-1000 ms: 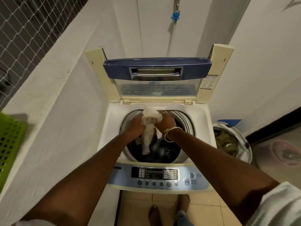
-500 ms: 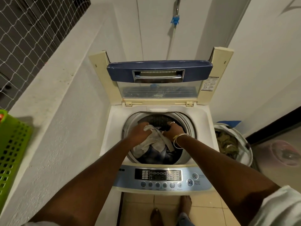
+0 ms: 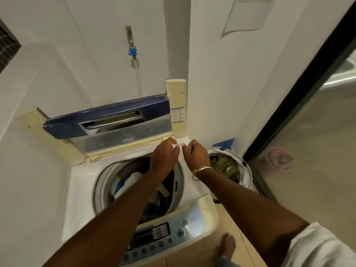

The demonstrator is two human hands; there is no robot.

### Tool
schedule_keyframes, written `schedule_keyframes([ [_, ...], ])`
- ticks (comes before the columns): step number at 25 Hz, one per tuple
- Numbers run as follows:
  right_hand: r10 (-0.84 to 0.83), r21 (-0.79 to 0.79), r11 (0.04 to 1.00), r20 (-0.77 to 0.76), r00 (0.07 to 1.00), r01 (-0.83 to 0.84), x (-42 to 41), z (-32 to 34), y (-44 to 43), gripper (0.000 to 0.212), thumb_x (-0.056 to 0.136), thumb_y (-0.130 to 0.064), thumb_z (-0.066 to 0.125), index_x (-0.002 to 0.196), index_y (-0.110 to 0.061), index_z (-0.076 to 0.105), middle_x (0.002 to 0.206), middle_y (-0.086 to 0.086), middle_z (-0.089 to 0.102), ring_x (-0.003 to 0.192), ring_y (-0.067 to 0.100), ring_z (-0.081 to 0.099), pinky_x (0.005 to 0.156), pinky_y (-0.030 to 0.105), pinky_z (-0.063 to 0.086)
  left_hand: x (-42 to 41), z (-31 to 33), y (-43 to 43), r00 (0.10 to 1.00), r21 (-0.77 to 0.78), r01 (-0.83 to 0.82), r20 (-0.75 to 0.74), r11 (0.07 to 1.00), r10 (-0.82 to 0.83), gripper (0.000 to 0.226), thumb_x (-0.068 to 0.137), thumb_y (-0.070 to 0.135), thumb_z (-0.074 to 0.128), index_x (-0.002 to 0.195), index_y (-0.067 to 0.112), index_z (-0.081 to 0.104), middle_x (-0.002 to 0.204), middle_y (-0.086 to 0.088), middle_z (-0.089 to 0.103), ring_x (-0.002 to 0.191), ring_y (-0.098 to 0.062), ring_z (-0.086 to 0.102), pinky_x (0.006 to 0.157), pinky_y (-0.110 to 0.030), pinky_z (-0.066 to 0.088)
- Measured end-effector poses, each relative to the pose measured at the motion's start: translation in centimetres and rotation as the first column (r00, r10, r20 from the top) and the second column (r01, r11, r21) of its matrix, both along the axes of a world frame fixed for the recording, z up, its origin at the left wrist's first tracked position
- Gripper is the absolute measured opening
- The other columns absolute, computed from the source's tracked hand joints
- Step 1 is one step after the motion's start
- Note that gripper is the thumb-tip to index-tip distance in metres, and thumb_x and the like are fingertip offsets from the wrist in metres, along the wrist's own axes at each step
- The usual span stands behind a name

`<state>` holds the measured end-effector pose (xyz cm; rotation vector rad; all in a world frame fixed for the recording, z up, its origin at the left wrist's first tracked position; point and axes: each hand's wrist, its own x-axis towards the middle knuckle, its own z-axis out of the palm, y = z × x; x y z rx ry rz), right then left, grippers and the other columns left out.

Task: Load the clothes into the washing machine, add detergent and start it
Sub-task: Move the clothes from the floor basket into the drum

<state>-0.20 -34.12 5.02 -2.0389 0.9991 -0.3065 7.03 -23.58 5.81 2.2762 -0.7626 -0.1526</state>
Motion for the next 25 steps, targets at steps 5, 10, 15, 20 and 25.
schedule_keyframes([
  [5, -0.067, 0.013, 0.998, -0.021, 0.998, 0.068, -4.0, -3.3, -11.2, 0.021, 0.093, -0.039, 0.053, 0.092, -0.018, 0.059, 0.088, -0.002, 0.064, 0.078, 0.017, 0.061, 0.067, 0.026, 0.041, -3.0, -3.1, -12.7, 0.99, 0.026, 0.124, -0.076, 0.992, -0.122, 0.019, 0.096, 0.039, 0.058, 0.109, 0.024, 0.058, 0.098, 0.005, 0.066, 0.083, -0.011, 0.062, 0.072, -0.028, 0.055],
  [10, 0.021, 0.015, 1.0, -0.211, 0.977, -0.018, -6.8, -10.2, -23.0, 0.026, 0.094, -0.039, 0.052, 0.105, -0.017, 0.063, 0.1, 0.003, 0.066, 0.092, 0.023, 0.063, 0.071, 0.026, 0.041, -4.4, -10.8, -23.4, 0.955, 0.194, 0.232, -0.232, 0.953, -0.186, 0.018, 0.095, 0.028, 0.061, 0.111, 0.02, 0.062, 0.104, 0.004, 0.067, 0.095, -0.012, 0.064, 0.084, -0.026, 0.053],
  [15, 0.185, 0.076, 0.983, -0.379, 0.907, -0.169, -7.7, -16.9, -31.1, 0.032, 0.095, -0.032, 0.054, 0.116, -0.008, 0.059, 0.117, 0.015, 0.059, 0.106, 0.033, 0.057, 0.085, 0.037, 0.047, -4.9, -19.4, -29.7, 0.891, 0.241, 0.233, -0.441, 0.942, -0.108, 0.013, 0.094, 0.021, 0.06, 0.106, 0.017, 0.064, 0.1, 0.0, 0.07, 0.094, -0.015, 0.065, 0.086, -0.026, 0.051],
  [20, 0.451, 0.137, 0.886, -0.473, 0.757, -0.442, -6.2, -25.4, -35.6, 0.047, 0.097, -0.033, 0.055, 0.137, -0.009, 0.05, 0.137, 0.019, 0.051, 0.126, 0.034, 0.047, 0.104, 0.037, 0.037, -3.5, -28.8, -32.8, 0.816, 0.32, 0.271, -0.576, 0.908, -0.041, 0.024, 0.092, 0.018, 0.063, 0.115, 0.01, 0.06, 0.111, -0.008, 0.066, 0.106, -0.021, 0.061, 0.094, -0.026, 0.044],
  [25, 0.47, 0.287, 0.882, -0.598, 0.649, -0.374, -3.1, -40.1, -38.8, 0.1, 0.072, -0.064, 0.068, 0.152, -0.034, 0.017, 0.155, 0.018, 0.019, 0.14, 0.045, 0.026, 0.112, 0.056, 0.032, -0.5, -43.3, -34.7, 0.776, 0.386, 0.361, -0.629, 0.849, -0.044, 0.039, 0.09, 0.031, 0.067, 0.122, 0.011, 0.057, 0.125, -0.01, 0.062, 0.118, -0.026, 0.057, 0.104, -0.034, 0.042],
])
